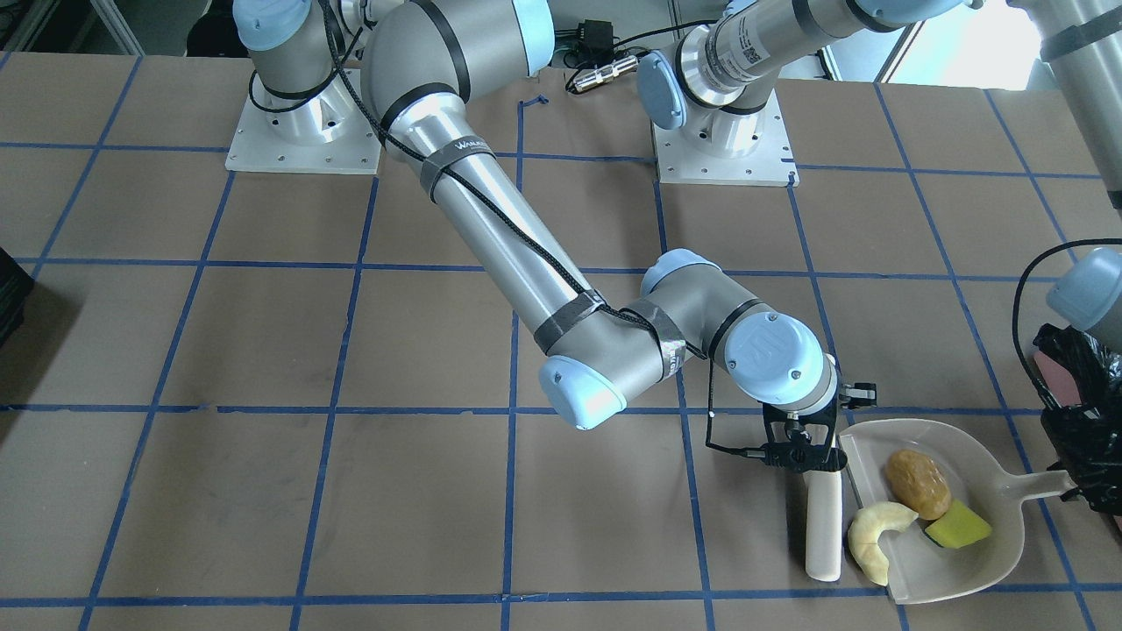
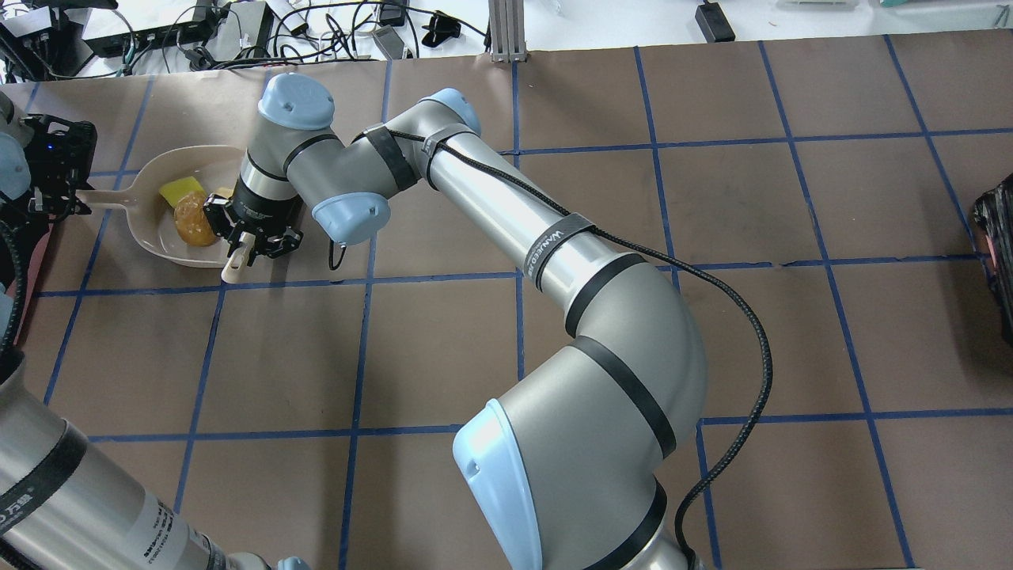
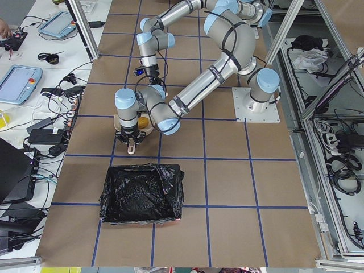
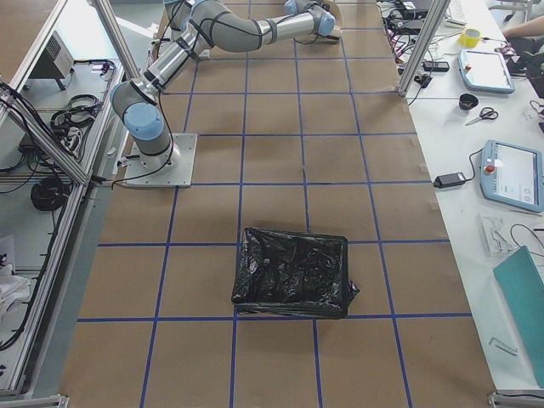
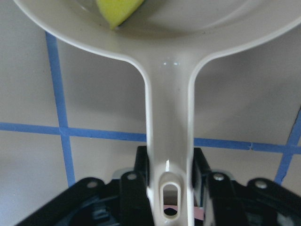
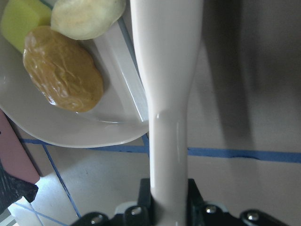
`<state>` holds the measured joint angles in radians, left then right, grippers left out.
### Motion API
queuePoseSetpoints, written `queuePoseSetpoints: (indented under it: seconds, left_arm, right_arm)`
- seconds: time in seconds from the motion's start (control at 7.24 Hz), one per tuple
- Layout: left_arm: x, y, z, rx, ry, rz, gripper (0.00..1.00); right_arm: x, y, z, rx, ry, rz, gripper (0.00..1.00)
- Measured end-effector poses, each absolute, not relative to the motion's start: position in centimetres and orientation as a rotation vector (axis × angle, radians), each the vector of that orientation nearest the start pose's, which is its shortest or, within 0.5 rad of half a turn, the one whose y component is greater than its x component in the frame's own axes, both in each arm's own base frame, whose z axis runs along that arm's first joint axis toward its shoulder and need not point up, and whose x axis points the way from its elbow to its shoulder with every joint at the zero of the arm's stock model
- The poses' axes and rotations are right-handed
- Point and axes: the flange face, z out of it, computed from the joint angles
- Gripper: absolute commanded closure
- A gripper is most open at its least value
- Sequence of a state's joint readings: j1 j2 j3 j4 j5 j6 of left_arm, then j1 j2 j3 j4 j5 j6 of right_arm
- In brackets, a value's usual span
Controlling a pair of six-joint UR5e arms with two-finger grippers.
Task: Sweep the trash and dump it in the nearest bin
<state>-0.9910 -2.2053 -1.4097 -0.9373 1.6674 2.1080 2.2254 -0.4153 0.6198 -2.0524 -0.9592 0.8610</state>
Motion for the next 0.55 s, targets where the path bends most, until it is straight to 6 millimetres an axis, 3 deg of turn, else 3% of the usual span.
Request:
queuePoseSetpoints:
  seconds: [0.28,0.55]
  left_arm:
    - [28.8,-66.6,24.5,2.04,2.147,0.086,1.0]
    - [28.8,-66.6,24.7,2.038,2.145,0.082,1.0]
  right_arm:
    - [71.0,-57.5,19.6,-0.126,2.437,0.241,1.0]
    - [71.8,-56.3,19.7,-0.198,2.428,0.23,1.0]
